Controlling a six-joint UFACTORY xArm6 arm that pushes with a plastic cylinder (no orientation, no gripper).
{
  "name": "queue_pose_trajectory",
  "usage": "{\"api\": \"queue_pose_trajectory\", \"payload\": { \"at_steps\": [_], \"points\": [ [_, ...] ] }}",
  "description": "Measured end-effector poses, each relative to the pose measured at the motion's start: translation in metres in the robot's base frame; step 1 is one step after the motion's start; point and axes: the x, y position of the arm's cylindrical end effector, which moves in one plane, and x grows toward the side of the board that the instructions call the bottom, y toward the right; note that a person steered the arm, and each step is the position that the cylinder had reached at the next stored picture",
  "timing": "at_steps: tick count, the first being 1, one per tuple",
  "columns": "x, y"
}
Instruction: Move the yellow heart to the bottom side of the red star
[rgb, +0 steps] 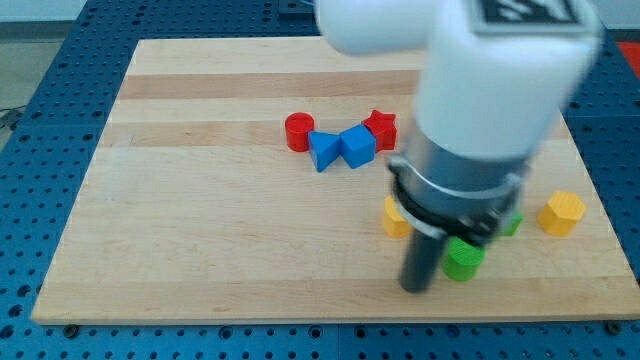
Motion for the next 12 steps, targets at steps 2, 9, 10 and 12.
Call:
{"api": "queue_pose_trajectory", "payload": {
  "at_steps": [2, 9, 10, 12],
  "points": [
    [-0.049, -0.021],
    [-0.121, 0.010],
    [-0.132, 0.006],
    [0.032, -0.029]
  ]
}}
